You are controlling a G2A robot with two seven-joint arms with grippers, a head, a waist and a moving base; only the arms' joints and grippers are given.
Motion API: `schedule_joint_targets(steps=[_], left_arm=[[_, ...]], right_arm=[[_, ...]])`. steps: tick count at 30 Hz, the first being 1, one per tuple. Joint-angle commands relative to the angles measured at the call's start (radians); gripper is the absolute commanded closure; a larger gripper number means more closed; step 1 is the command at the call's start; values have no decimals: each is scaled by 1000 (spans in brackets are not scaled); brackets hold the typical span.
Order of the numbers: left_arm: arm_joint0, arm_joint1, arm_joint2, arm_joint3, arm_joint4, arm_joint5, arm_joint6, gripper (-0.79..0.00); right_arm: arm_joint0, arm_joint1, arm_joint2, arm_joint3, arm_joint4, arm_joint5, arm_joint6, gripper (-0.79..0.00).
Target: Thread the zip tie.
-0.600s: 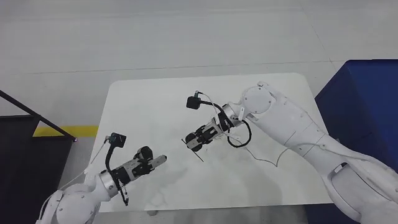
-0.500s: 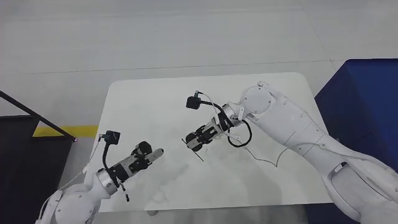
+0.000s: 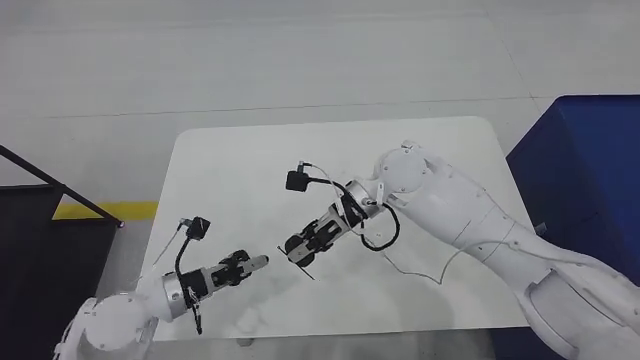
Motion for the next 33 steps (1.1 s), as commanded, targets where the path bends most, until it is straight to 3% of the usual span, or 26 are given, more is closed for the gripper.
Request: schedule_joint_targets(steps=[1,4,9,13,18,19,24,33], left_arm=[[-22,2,-21,39,-316,25,-69,-779],[-45,6,-38,83,-425,61,-122,-757],[-32,10,-30,74,-368,-9,-118,-736],[-11,11,3,52,-315,-41,-99,-622],[7,16,14,28,-307,-40,-101,-539],[11,17,14,22,-311,-42,-103,-385],[29,21,13,-1,-308,-52,-103,-299],[32,26,47,-12,-282,-66,-79,-305]], right_arm=[[1,4,-4,-12,7,12,12,0],[-3,7,-13,-16,30,25,25,0],[-10,4,-29,-21,66,27,27,0],[-6,-1,-42,-19,74,26,26,0],[0,-10,-54,5,79,21,21,0],[1,-12,-57,7,80,21,21,0],[6,-23,-69,11,81,20,20,0],[10,-37,-94,25,77,19,19,0]])
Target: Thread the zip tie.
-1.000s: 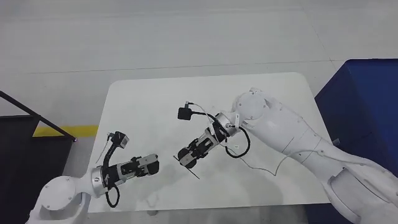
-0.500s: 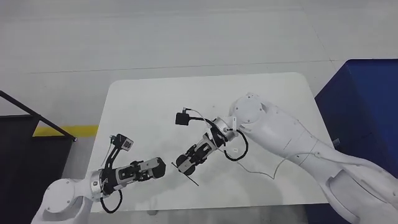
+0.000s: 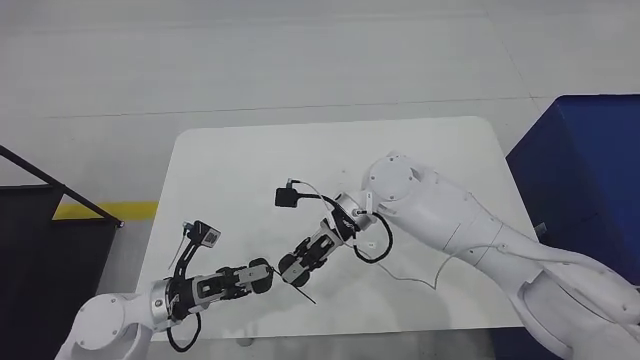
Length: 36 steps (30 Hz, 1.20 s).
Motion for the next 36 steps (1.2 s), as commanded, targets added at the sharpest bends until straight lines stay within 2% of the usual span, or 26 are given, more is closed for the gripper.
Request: schedule_joint_targets(steps=[1,8,10,12,14,24,32,33,34,35,36], left_arm=[[-2,1,5,-1,0,1,2,-286],[-4,7,14,-5,3,-3,7,-222],[-7,8,17,-3,4,-3,8,-114],[-10,10,21,-1,6,-2,8,-80],[-12,11,24,1,6,-2,9,0],[-21,20,22,19,-4,-9,7,0],[-20,26,-8,46,-66,-12,18,0],[-19,27,-12,51,-77,-10,18,0],[-19,28,-16,55,-77,0,19,0],[-21,30,-23,54,-59,6,28,-268],[-21,30,-23,54,-59,6,28,-653]], right_arm=[[0,-3,-6,3,-1,1,1,0],[6,-14,-21,14,2,1,1,0],[8,-18,-26,16,5,2,2,0],[10,-22,-30,19,6,2,2,0],[13,-27,-34,24,9,3,3,0],[23,-38,-34,57,24,2,2,0],[29,-13,14,132,9,-16,-16,0],[30,-10,16,135,-8,-15,-15,-172],[31,-9,17,135,-12,-16,-16,-388],[31,-9,17,135,-12,-16,-16,-785],[31,-9,17,135,-12,-16,-16,-785]])
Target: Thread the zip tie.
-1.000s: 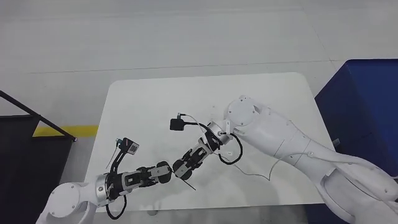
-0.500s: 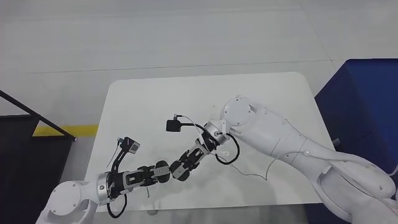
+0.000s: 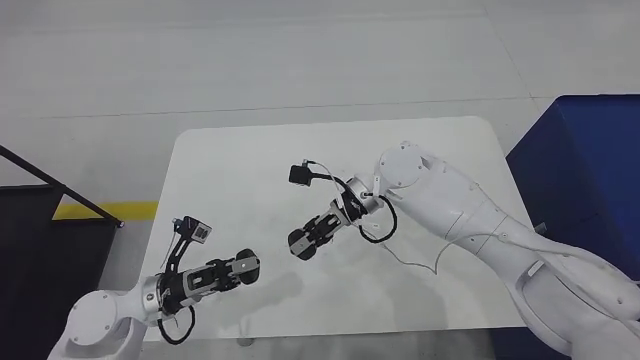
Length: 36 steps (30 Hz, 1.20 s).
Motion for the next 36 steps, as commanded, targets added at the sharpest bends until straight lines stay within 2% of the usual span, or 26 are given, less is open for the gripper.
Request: schedule_joint_targets(steps=[1,4,5,7,10,14,17,19,26,28,30,33,36], left_arm=[[-1,0,-1,-1,9,2,2,-653],[-1,0,-1,-1,9,2,2,-653],[-1,0,-1,-1,9,2,2,-785],[-4,2,-22,-6,35,18,55,-785],[16,12,-103,-30,134,74,145,-785],[90,22,-214,-109,340,189,318,-785],[161,25,-260,-178,487,295,406,-785],[187,23,-255,-229,465,337,401,-785],[188,24,-255,-234,481,332,408,-785],[213,25,-242,-274,611,318,457,-785],[259,24,-248,-320,763,373,561,-785],[314,26,-255,-378,889,417,576,-785],[332,29,-260,-393,1056,494,596,-785]], right_arm=[[0,0,-1,-1,2,0,0,-785],[0,0,-1,-1,2,0,0,-785],[-4,0,0,-2,1,1,-8,-785],[-16,4,14,-6,-17,2,-47,-785],[-34,18,45,-6,-49,-1,-86,-785],[-59,36,79,-24,-85,19,-102,-785],[-78,43,99,-34,-83,33,-97,-785],[-87,44,106,-40,-83,48,-92,-785],[-87,43,107,-43,-83,50,-90,-785],[-87,43,107,-43,-83,50,-90,-785],[-87,43,107,-43,-83,50,-90,-785],[-87,43,107,-43,-83,50,-90,-785],[-87,43,107,-43,-83,50,-90,-785]])
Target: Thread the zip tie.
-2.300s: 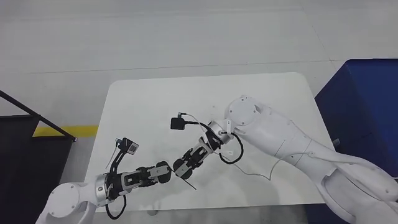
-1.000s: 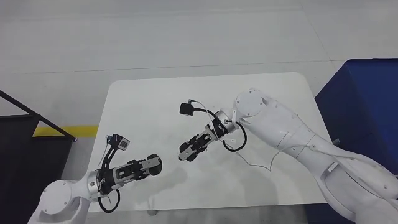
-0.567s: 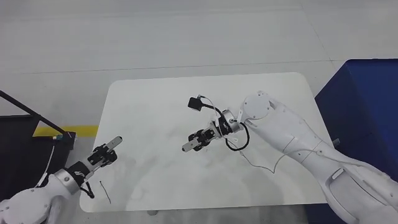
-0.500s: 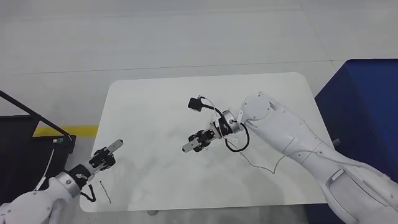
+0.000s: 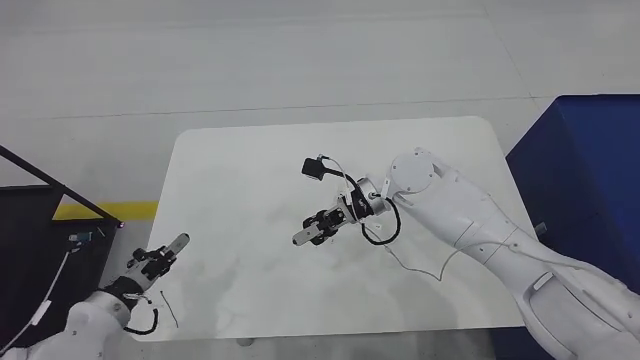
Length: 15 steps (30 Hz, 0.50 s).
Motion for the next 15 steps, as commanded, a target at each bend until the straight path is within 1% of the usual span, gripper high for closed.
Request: schedule_joint_targets(steps=[1,2,4,6,7,8,9,10,11,13,15], left_arm=[[2,1,23,2,111,57,6,-785],[-3,1,42,5,141,80,-11,-785],[-30,4,78,21,207,117,-54,-748],[-69,5,124,50,271,162,-80,-757],[-88,6,155,64,315,175,-90,-739],[-103,7,186,76,359,181,-100,-656],[-117,7,214,86,397,189,-105,-680],[-126,6,238,92,422,200,-112,-754],[-134,5,254,95,438,212,-117,-785],[-154,1,266,83,425,234,-109,-785],[-154,1,266,83,425,234,-109,-785]], right_arm=[[0,0,0,0,0,0,0,-785],[0,0,0,0,0,0,0,-785],[0,0,0,0,0,0,0,-785],[0,0,0,0,0,0,0,-785],[0,0,0,0,0,0,0,-785],[0,0,0,0,0,0,0,-785],[0,0,0,0,0,0,0,-785],[0,0,0,0,0,0,0,-785],[0,0,0,0,0,0,0,-785],[0,0,0,0,0,0,0,-785],[0,0,0,0,0,0,0,-785]])
